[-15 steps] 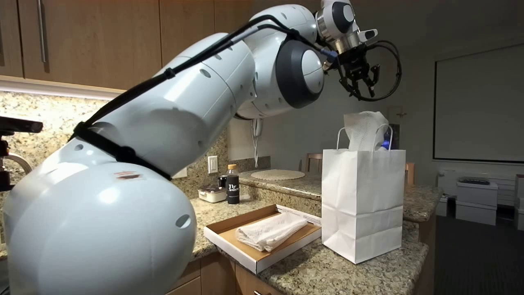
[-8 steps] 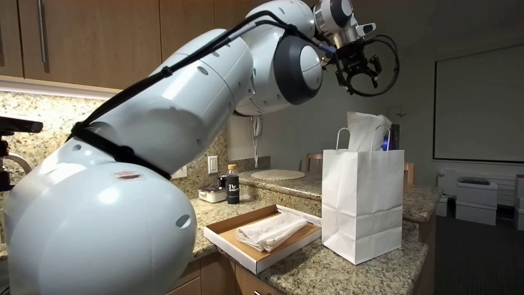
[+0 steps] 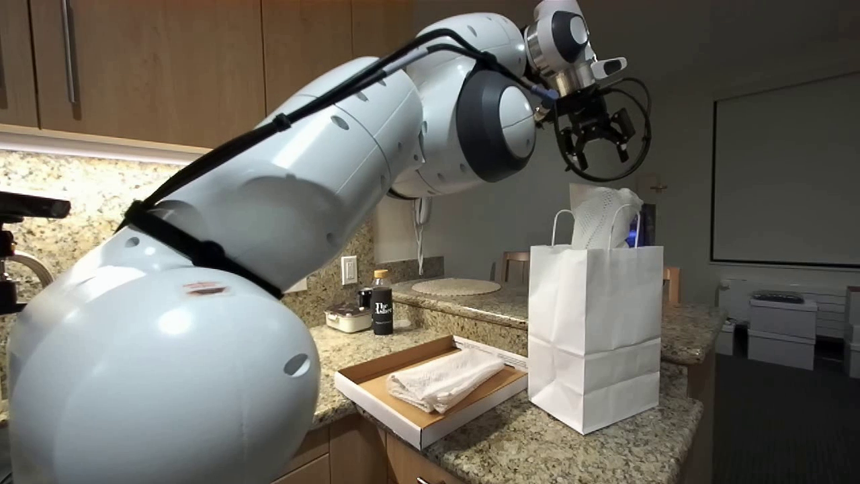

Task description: Place one white towel in the white bag

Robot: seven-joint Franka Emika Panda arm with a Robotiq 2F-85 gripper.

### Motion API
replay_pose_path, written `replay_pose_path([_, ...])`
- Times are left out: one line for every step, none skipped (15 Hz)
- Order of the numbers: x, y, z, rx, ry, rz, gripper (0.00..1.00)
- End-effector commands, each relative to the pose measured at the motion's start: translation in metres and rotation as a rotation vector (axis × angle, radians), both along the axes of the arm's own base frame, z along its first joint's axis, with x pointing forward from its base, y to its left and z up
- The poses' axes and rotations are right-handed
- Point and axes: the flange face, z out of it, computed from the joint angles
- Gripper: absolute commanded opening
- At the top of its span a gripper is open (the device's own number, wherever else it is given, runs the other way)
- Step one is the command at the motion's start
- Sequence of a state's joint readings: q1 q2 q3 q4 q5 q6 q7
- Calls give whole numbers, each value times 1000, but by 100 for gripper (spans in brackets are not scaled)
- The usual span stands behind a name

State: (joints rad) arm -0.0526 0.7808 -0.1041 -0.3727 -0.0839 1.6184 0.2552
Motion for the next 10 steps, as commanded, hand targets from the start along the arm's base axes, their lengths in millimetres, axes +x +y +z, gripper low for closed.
replay_pose_path([7,-12,-23,33,31,-87,99])
replay_pose_path([10,-14,-31,32,41,-105,75])
replay_pose_path([12,-15,-37,25,52,-116,74])
replay_pose_path([12,-16,-43,6,82,-124,68])
replay_pose_path([12,-18,-47,-25,100,-132,62])
replay_pose_path([9,-21,-51,-67,140,-144,54])
replay_pose_path([7,-24,-54,-105,172,-160,48])
replay_pose_path([3,-25,-57,-149,220,-181,41])
replay_pose_path([-3,-25,-60,-171,275,-181,34])
replay_pose_path([-8,-23,-62,-193,325,-191,27])
